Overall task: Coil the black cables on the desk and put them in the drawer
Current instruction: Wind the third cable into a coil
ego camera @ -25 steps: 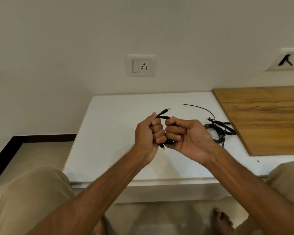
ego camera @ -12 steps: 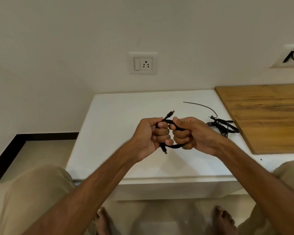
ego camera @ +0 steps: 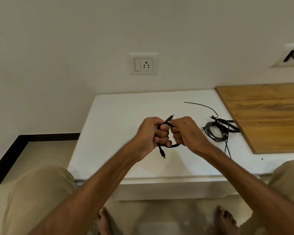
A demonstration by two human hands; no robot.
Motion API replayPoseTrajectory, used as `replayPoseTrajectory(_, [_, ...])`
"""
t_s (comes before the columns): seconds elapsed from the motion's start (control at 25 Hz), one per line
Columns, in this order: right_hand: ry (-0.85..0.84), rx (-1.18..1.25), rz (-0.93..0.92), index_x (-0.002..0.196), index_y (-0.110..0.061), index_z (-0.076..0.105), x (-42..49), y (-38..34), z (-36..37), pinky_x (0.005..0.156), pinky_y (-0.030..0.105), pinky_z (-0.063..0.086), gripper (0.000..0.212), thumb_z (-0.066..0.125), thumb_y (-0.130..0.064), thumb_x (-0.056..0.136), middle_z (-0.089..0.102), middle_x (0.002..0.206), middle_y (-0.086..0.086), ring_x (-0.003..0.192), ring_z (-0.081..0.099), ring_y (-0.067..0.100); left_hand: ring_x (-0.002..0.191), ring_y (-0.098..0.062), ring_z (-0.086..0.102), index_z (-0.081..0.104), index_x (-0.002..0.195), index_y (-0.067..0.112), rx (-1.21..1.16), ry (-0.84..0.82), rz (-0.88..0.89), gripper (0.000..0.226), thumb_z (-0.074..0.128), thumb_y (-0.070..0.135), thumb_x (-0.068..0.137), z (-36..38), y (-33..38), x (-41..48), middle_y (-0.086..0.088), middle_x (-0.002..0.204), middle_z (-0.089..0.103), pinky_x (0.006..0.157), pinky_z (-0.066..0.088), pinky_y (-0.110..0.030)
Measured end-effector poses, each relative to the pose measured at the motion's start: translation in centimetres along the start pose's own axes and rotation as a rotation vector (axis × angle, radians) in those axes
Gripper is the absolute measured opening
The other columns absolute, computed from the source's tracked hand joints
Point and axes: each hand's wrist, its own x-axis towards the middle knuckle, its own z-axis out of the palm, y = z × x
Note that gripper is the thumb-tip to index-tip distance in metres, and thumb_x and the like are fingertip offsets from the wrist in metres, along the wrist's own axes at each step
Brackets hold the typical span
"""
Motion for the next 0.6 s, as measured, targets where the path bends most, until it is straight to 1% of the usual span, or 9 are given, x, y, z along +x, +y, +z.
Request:
replayPoseTrajectory(0.12, [-0.04, -0.027, 0.029, 0.068, -0.009, 0.041, -0.4, -0.4, -0.2, 0.041, 0.018, 0.02, 0.04, 0.038, -0.014, 0.107, 0.03, 0.05, -0.009, 0.042, 0.025, 0.007, 0.045, -0.013, 0.019, 0.043, 0.064, 0.016, 0.136, 0.064, 0.051, 0.044, 0.035, 0.023, 0.107, 0.0, -0.1, 0.4, 0.007, 0.05, 0.023, 0.056, 0.043, -0.031])
replayPoseTrajectory(0.2, [-0.102, -0.013, 0.099, 0.085, -0.001, 0.055, -0.9, -0.6, -0.5, 0.043, 0.021, 0.026, 0.037, 0.039, -0.023, 0.109, 0.043, 0.056, 0.001, 0.047, 0.041, 0.012, 0.042, -0.013, 0.021, 0.045, 0.064, 0.013, 0.286, 0.143, 0.116, 0.044, 0.037, 0.022, 0.107, -0.1, 0.2, 0.4, 0.007, 0.048, 0.025, 0.05, 0.037, -0.03])
replayPoseTrajectory(0.24, [-0.121, 0.0, 0.11, 0.1, -0.002, 0.061, -1.1, -0.6, -0.7, 0.043, 0.023, 0.032, 0.031, 0.043, -0.026, 0.109, 0.053, 0.064, 0.007, 0.053, 0.053, 0.017, 0.042, -0.013, 0.021, 0.045, 0.063, 0.013, 0.333, 0.164, 0.131, 0.043, 0.039, 0.021, 0.105, -0.2, 0.2, 0.3, 0.007, 0.048, 0.026, 0.048, 0.033, -0.028])
replayPoseTrajectory(0.28, [-0.129, 0.025, 0.108, 0.117, -0.008, 0.06, -1.3, -0.6, -0.9, 0.044, 0.026, 0.039, 0.025, 0.048, -0.028, 0.107, 0.061, 0.075, 0.011, 0.06, 0.062, 0.021, 0.042, -0.013, 0.02, 0.044, 0.063, 0.013, 0.363, 0.166, 0.127, 0.042, 0.04, 0.019, 0.104, -0.3, 0.2, 0.3, 0.007, 0.049, 0.026, 0.048, 0.029, -0.028])
replayPoseTrajectory(0.32, [-0.128, 0.021, 0.09, 0.131, -0.017, 0.054, -1.4, -0.6, -1.0, 0.044, 0.029, 0.044, 0.027, 0.053, -0.029, 0.106, 0.067, 0.087, 0.012, 0.066, 0.068, 0.026, 0.043, -0.013, 0.018, 0.043, 0.062, 0.014, 0.384, 0.155, 0.113, 0.041, 0.041, 0.017, 0.102, -0.3, 0.1, 0.3, 0.007, 0.049, 0.025, 0.047, 0.026, -0.028])
replayPoseTrajectory(0.36, [-0.131, -0.028, 0.042, 0.136, -0.024, 0.05, -1.5, -0.6, -1.1, 0.044, 0.031, 0.047, 0.033, 0.055, -0.029, 0.104, 0.068, 0.097, 0.011, 0.069, 0.071, 0.029, 0.044, -0.013, 0.017, 0.042, 0.061, 0.014, 0.404, 0.142, 0.093, 0.04, 0.042, 0.016, 0.101, -0.3, -0.1, 0.3, 0.007, 0.049, 0.024, 0.047, 0.025, -0.027])
replayPoseTrajectory(0.4, [-0.138, -0.131, -0.036, 0.136, -0.026, 0.052, -1.5, -0.5, -1.2, 0.045, 0.031, 0.049, 0.032, 0.056, -0.028, 0.104, 0.067, 0.102, 0.008, 0.07, 0.073, 0.028, 0.044, -0.013, 0.016, 0.041, 0.061, 0.014, 0.424, 0.132, 0.074, 0.038, 0.042, 0.014, 0.099, -0.2, -0.3, 0.4, 0.006, 0.05, 0.024, 0.046, 0.025, -0.026])
replayPoseTrajectory(0.48, [-0.158, -0.397, -0.171, 0.122, -0.021, 0.065, -1.3, -0.4, -1.3, 0.052, 0.03, 0.051, 0.021, 0.05, -0.022, 0.107, 0.066, 0.101, 0.002, 0.07, 0.073, 0.02, 0.043, -0.013, 0.016, 0.042, 0.065, 0.013, 0.446, 0.115, 0.048, 0.032, 0.038, 0.015, 0.097, -0.1, -0.7, 0.5, 0.004, 0.052, 0.025, 0.046, 0.025, -0.025])
replayPoseTrajectory(0.6, [-0.196, -0.659, -0.234, 0.101, -0.013, 0.069, -1.2, -0.3, -1.2, 0.07, 0.028, 0.049, 0.026, 0.044, -0.013, 0.107, 0.065, 0.085, 0.001, 0.072, 0.065, 0.012, 0.042, -0.011, 0.018, 0.045, 0.07, 0.012, 0.445, 0.085, -0.002, 0.034, 0.03, 0.022, 0.099, -0.4, -0.6, 0.5, 0.003, 0.055, 0.027, 0.048, 0.029, -0.027])
